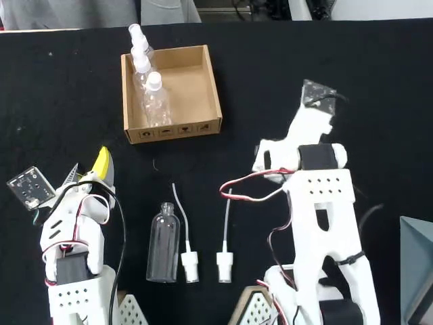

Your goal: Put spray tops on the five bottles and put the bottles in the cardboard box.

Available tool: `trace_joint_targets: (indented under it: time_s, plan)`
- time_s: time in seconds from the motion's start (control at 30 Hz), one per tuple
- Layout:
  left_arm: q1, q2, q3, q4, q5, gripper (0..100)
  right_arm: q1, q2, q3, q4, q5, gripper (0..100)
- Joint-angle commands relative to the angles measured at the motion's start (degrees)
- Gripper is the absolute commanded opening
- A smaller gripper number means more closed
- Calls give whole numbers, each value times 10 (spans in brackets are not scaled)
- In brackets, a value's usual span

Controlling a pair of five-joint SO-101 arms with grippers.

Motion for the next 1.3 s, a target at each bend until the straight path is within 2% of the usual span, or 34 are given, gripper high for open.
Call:
trace_joint_targets:
  time_s: [0.0, 0.33, 0.47, 0.57, 0.77, 1.27]
  plan:
    - [0, -5, 14, 1, -4, 224, 18, -22, -76, 62, 91, 476]
    - [0, -5, 14, 1, -4, 224, 23, 182, -186, 178, 280, 476]
    - [0, -5, 14, 2, -4, 224, 53, 257, -237, 186, 440, 476]
    - [0, -5, 14, 2, -4, 224, 80, 294, -279, 186, 516, 476]
    - [0, -5, 14, 1, -4, 224, 113, 326, -332, 186, 625, 476]
    - [0, -5, 14, 1, -4, 224, 99, 337, -335, 166, 859, 476]
